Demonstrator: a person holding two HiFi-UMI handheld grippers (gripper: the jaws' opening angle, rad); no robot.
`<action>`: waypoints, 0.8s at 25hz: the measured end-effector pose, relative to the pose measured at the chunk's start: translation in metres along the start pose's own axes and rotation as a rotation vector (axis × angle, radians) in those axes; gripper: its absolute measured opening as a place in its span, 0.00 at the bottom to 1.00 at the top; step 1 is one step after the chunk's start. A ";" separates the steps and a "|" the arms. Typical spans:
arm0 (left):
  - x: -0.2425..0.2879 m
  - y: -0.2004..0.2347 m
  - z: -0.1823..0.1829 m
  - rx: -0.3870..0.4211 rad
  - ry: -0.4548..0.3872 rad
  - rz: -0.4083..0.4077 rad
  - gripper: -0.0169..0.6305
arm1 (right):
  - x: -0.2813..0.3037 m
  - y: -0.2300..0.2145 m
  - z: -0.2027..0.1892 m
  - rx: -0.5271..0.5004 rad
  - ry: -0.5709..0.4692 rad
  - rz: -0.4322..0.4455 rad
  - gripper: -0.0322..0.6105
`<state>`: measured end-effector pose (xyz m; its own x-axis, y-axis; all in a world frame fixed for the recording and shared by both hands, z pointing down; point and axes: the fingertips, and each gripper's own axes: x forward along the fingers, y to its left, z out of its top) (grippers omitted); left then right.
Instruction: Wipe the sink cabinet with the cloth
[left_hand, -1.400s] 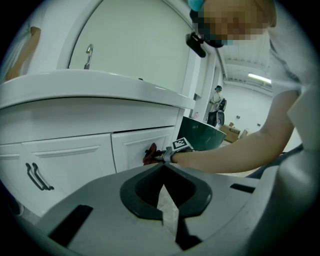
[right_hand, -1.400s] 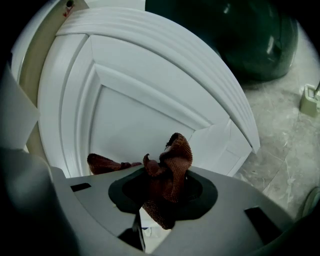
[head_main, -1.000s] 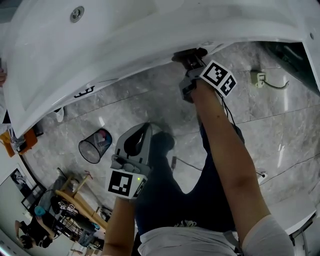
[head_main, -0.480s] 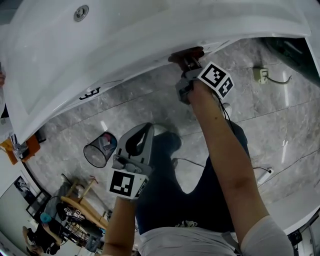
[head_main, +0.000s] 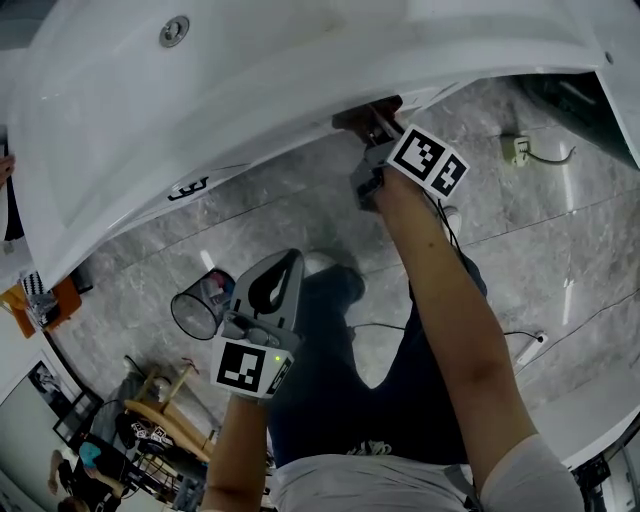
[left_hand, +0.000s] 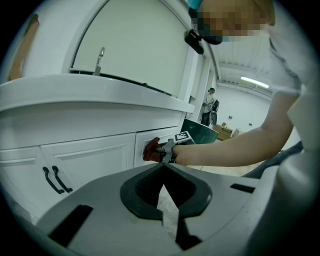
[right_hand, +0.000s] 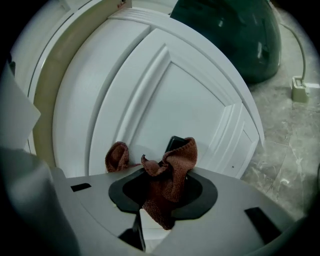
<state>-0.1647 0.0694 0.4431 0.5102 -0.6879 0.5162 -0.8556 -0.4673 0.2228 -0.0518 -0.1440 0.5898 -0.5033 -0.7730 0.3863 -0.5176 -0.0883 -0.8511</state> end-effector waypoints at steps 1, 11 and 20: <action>-0.001 -0.001 0.002 0.000 -0.002 -0.002 0.04 | -0.001 0.004 0.001 -0.008 0.000 0.002 0.23; -0.023 -0.008 0.025 0.005 -0.031 0.005 0.04 | -0.026 0.048 0.007 -0.137 0.027 0.050 0.23; -0.052 -0.006 0.071 0.002 -0.080 0.037 0.04 | -0.074 0.109 -0.001 -0.348 0.132 0.096 0.24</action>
<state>-0.1803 0.0686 0.3566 0.4835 -0.7469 0.4565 -0.8739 -0.4415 0.2032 -0.0722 -0.0960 0.4690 -0.6343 -0.6776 0.3722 -0.6558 0.2166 -0.7232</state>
